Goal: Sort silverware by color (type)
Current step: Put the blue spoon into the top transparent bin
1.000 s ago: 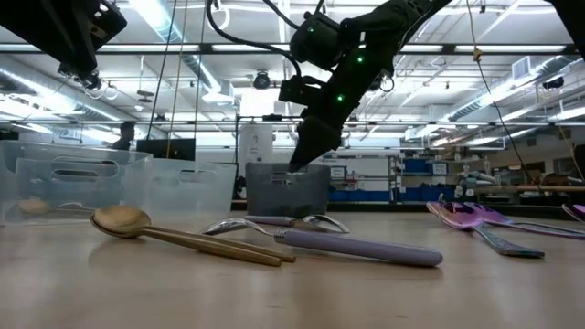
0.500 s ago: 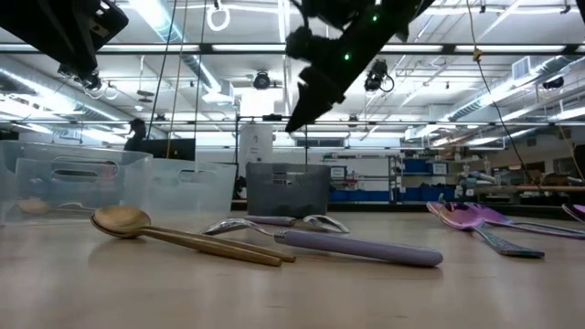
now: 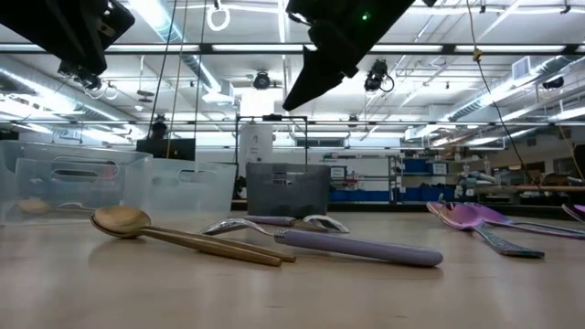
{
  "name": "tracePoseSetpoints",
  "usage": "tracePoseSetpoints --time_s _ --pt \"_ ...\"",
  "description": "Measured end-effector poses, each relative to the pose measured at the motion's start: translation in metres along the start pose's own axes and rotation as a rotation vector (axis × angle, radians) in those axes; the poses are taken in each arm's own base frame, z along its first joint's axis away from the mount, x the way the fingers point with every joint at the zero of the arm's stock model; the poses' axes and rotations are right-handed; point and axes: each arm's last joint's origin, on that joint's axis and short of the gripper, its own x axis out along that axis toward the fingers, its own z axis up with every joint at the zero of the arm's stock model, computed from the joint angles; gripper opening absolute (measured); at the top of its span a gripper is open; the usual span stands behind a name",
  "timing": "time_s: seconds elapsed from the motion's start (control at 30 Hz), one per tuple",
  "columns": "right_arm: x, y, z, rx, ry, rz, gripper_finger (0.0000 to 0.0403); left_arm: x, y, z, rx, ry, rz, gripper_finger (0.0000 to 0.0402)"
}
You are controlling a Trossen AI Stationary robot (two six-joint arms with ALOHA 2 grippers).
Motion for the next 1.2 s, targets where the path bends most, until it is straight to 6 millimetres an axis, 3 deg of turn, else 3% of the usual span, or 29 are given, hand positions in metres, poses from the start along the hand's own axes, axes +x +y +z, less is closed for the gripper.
tracePoseSetpoints --time_s 0.53,0.97,1.2 --pt "-0.024 0.044 -0.020 0.000 0.162 0.061 0.0139 0.003 0.005 0.002 0.013 0.001 0.018 0.0091" --pt "-0.032 0.044 -0.044 0.093 0.422 0.087 0.0140 0.003 0.006 0.002 0.014 0.001 0.018 0.0091" --pt "-0.034 0.043 -0.050 0.105 0.492 0.073 0.0166 0.003 0.006 0.002 0.017 0.002 0.018 0.0091"
